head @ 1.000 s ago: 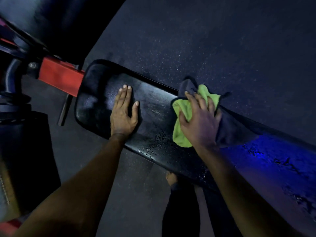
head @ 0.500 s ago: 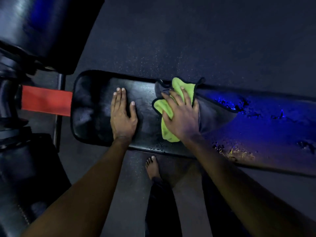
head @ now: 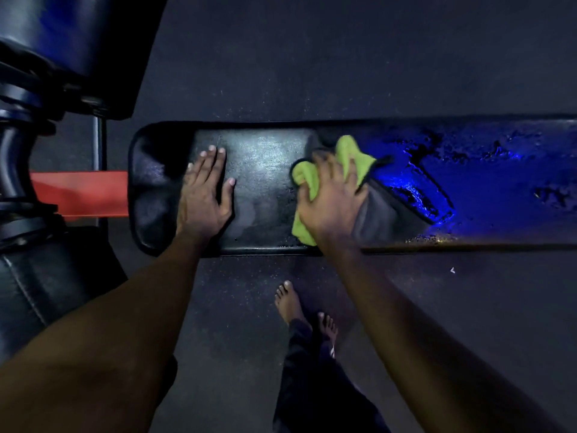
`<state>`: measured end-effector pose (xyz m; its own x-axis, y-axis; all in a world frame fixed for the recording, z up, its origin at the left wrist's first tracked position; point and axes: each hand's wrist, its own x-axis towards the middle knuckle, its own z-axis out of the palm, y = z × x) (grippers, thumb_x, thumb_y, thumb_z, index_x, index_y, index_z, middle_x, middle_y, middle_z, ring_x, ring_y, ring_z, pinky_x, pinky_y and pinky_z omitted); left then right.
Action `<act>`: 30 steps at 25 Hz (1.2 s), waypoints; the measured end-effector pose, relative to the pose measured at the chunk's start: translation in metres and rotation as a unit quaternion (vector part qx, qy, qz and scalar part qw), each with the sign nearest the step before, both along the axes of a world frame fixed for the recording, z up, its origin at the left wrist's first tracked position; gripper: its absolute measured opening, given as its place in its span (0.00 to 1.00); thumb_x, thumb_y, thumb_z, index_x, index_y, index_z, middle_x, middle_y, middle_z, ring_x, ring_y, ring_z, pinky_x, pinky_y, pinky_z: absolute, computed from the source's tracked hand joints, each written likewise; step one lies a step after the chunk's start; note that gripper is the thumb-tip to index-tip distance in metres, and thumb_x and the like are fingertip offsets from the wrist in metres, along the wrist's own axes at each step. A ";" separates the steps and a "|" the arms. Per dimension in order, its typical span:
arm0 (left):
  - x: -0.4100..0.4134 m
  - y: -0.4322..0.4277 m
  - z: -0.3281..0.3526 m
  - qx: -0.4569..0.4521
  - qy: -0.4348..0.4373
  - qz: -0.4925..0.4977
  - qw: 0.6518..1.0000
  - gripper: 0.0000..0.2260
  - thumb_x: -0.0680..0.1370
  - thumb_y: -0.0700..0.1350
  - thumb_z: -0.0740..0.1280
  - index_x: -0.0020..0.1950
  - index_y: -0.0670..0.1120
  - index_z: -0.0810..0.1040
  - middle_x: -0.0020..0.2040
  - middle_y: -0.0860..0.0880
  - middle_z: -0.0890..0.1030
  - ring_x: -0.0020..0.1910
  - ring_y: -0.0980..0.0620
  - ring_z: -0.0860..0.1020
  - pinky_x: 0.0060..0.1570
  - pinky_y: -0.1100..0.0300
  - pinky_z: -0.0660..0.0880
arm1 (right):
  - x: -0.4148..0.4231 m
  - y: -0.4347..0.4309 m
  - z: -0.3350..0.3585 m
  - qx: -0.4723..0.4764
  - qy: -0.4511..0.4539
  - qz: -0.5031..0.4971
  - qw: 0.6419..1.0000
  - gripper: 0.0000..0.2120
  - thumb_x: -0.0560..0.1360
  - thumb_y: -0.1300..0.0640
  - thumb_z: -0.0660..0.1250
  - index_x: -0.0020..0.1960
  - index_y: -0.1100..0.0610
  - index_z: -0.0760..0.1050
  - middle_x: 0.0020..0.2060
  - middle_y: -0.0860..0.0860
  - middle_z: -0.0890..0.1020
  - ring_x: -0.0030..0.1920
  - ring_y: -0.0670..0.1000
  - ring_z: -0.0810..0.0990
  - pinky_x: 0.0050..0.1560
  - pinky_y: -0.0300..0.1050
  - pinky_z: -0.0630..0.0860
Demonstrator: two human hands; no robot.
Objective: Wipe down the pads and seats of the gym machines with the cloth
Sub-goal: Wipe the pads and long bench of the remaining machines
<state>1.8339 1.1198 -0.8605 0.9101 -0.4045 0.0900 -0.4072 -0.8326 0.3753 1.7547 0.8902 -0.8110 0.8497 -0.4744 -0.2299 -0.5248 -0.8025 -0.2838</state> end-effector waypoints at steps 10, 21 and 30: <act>0.001 -0.001 -0.002 -0.009 -0.026 0.012 1.000 0.24 0.83 0.50 0.61 0.78 0.44 0.66 0.78 0.45 0.66 0.78 0.48 0.63 0.78 0.54 0.56 | -0.078 -0.033 -0.009 -0.010 -0.023 0.032 0.999 0.30 0.75 0.43 0.64 0.77 0.42 0.64 0.77 0.45 0.67 0.80 0.54 0.55 0.71 0.69 0.62; 0.022 0.005 0.002 -0.060 0.019 0.002 0.998 0.22 0.79 0.47 0.62 0.73 0.44 0.73 0.73 0.43 0.72 0.70 0.41 0.70 0.72 0.60 0.60 | -0.075 0.175 -0.029 0.046 -0.065 0.019 0.997 0.30 0.75 0.48 0.68 0.76 0.44 0.66 0.78 0.44 0.65 0.81 0.56 0.49 0.74 0.69 0.54; 0.007 -0.004 0.002 -0.044 0.017 0.014 0.999 0.24 0.81 0.48 0.59 0.76 0.43 0.68 0.77 0.43 0.67 0.75 0.42 0.65 0.76 0.54 0.56 | -0.119 0.033 -0.025 -0.010 -0.056 -0.104 0.993 0.31 0.77 0.50 0.65 0.78 0.42 0.63 0.78 0.45 0.64 0.82 0.55 0.51 0.75 0.71 0.54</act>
